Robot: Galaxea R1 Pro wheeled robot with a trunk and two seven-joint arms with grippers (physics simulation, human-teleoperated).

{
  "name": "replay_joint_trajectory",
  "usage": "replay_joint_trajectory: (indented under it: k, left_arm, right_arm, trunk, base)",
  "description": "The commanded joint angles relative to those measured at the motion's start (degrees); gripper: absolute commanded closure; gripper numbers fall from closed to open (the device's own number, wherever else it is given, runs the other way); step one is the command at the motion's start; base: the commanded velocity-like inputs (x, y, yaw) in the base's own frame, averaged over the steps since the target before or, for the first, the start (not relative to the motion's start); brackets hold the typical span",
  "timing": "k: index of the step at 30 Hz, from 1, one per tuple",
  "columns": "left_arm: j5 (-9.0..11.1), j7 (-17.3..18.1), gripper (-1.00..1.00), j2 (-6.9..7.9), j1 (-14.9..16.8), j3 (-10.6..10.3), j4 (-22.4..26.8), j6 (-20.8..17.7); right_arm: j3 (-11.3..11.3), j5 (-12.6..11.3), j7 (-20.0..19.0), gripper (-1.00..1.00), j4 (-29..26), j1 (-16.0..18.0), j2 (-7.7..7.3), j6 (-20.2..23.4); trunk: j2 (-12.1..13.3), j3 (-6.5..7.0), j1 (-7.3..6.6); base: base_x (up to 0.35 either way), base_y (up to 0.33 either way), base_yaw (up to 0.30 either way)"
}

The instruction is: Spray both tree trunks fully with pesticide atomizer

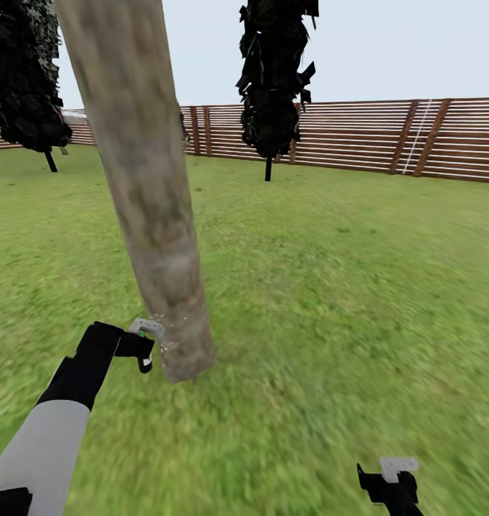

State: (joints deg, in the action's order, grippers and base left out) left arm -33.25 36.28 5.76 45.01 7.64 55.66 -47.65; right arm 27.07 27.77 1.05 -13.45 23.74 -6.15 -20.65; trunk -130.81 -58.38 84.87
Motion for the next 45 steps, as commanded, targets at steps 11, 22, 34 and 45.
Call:
replay_joint_trajectory:
  k: [11, 22, 34, 45]
  left_arm:
    - [-0.1, -0.2, 1.0, 0.12, -0.1, 0.1, 0.0, 0.0]
    - [1.2, -7.8, 1.0, -0.57, -0.3, 3.4, -4.2, 0.6]
    - [1.3, -16.1, 1.0, -0.74, -0.4, 6.9, -11.1, 6.0]
    - [3.0, -22.1, 1.0, -0.23, -2.0, 9.2, -21.5, 15.2]
  right_arm:
    - [0.0, 0.0, 0.0, -1.0, -0.1, 0.0, 0.0, 0.0]
    - [0.0, 0.0, 0.0, -1.0, -0.1, 0.0, 0.08, 0.0]
    - [0.0, 0.0, 0.0, -1.0, -0.1, 0.0, -0.04, 0.0]
    - [0.0, 0.0, 0.0, -1.0, -0.1, 0.0, 0.04, 0.0]
  trunk:
    - [0.0, 0.0, 0.0]
    - [0.0, 0.0, 0.0]
    - [0.0, 0.0, 0.0]
    - [0.0, 0.0, 0.0]
  base:
    - [0.051, -0.246, 0.024]
    - [-0.007, -0.276, 0.267]
    - [0.021, -0.272, 0.094]
    - [0.103, -0.077, 0.013]
